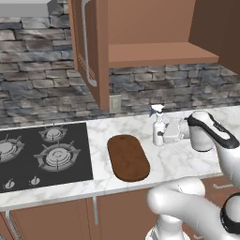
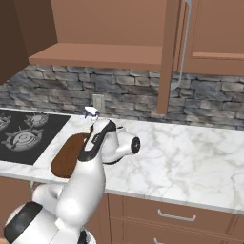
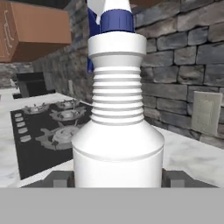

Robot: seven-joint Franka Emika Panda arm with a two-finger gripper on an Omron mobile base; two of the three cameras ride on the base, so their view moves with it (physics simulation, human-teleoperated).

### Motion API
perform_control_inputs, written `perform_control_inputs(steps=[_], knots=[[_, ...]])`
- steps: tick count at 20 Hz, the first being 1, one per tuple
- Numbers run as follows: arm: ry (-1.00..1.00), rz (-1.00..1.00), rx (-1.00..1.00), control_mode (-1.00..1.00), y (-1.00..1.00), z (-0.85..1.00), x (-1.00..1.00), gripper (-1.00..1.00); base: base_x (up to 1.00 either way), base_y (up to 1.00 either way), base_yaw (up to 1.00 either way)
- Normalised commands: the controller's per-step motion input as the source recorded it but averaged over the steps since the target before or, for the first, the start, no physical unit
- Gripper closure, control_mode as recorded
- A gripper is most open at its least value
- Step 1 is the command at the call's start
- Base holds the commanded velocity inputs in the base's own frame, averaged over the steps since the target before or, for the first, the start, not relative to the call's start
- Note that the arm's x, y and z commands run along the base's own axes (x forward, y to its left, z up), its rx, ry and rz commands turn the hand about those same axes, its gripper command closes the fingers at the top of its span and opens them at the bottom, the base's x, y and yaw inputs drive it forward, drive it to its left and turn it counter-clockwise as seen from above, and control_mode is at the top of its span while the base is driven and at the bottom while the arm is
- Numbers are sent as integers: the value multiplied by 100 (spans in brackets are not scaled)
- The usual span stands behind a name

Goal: Grab the spray bottle from the cabinet, then place it next to the cutting board for sanitizing. Then grab the dish brush from the countertop next to the sink and place it next to the cutting board.

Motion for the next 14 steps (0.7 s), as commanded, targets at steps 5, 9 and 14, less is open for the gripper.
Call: perform_control_inputs(steps=[5, 9, 14], knots=[[-3, 8, 0, -100, -1, -14, 38, 100, 0, 0, 0], [-17, 14, 2, -100, 0, -22, 20, 100, 0, 0, 0], [1, 6, 6, -100, 0, -16, 34, 100, 0, 0, 0]])
